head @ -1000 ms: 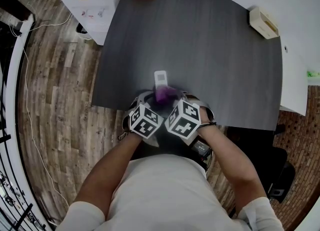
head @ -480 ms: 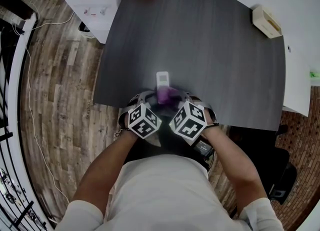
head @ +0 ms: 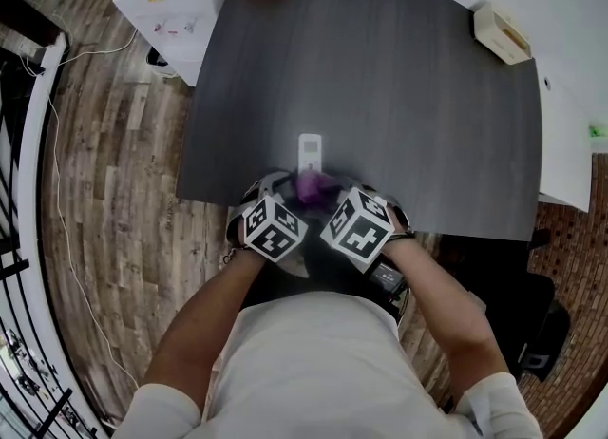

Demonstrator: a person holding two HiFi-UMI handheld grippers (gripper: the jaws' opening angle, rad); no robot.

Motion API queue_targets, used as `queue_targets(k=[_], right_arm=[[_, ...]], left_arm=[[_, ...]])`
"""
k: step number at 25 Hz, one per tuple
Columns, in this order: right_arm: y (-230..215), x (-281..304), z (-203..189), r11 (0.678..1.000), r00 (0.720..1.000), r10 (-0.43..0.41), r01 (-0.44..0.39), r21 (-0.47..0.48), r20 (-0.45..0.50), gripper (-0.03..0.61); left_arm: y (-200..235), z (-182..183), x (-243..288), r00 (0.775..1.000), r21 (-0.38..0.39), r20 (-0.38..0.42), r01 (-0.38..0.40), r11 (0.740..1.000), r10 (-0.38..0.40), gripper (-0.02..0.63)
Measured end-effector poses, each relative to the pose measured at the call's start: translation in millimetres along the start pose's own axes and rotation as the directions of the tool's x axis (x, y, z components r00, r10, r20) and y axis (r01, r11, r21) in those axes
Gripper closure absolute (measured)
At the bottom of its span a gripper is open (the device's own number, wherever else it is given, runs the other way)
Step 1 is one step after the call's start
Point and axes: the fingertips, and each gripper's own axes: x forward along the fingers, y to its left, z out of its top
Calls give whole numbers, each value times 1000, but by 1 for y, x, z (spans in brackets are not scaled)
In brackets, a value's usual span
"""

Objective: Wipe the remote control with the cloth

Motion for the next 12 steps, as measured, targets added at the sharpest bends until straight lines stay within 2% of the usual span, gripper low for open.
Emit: queue_targets(k=[3, 7, 10, 12], right_arm=[[6, -1, -2, 994, 998, 45, -48, 102, 34, 474], [15, -7, -6, 967, 989, 95, -120, 226, 117, 474], [12, -21, -8, 948, 978, 95, -145, 283, 183, 474], [4, -32, -11, 943, 975, 53, -120, 310, 217, 474]], left_arm=[[1, -1, 0, 1000, -9, -5, -6, 1000, 6, 381], [1, -1, 0, 1000, -15, -5, -8, 1000, 8, 382], [3, -4, -5, 1000, -44, 4, 8, 999, -8, 382], [8, -5, -13, 999, -108, 35, 28, 994, -24, 382]])
